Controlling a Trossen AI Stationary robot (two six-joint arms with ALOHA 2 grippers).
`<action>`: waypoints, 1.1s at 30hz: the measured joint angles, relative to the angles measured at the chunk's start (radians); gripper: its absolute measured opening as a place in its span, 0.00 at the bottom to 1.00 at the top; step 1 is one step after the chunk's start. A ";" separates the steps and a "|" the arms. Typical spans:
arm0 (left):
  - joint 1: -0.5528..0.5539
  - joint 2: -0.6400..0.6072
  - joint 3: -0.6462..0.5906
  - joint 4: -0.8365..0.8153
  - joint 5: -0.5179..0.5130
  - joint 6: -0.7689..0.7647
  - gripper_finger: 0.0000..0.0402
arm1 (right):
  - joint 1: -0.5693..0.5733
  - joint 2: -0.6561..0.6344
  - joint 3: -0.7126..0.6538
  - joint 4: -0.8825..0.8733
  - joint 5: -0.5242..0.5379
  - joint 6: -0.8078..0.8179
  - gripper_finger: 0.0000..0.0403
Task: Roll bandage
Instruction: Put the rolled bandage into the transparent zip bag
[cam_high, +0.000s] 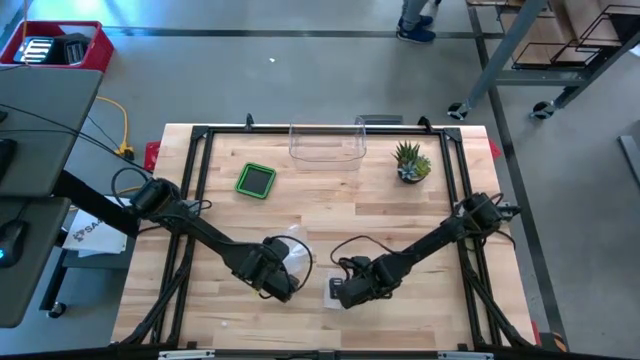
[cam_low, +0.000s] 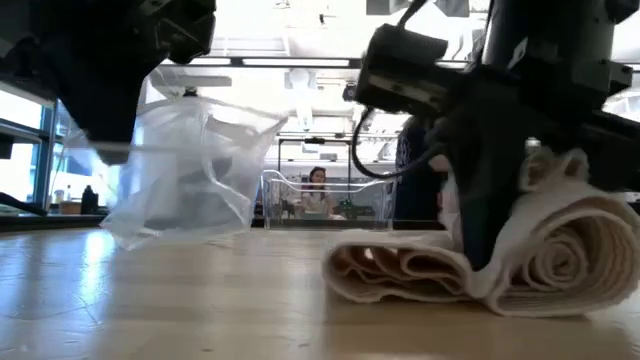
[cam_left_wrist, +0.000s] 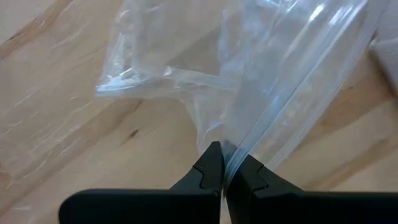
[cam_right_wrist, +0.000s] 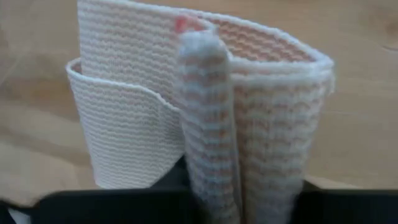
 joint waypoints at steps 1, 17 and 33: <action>0.004 -0.006 0.000 0.006 0.000 0.000 0.00 | 0.005 0.000 0.001 0.001 0.000 -0.035 0.11; 0.147 -0.154 0.000 0.182 0.065 0.311 0.00 | 0.136 -0.301 -0.005 0.103 0.419 -0.262 0.09; 0.143 -0.086 0.001 0.698 0.114 0.250 0.00 | 0.142 -0.433 -0.003 0.394 0.489 -0.538 0.09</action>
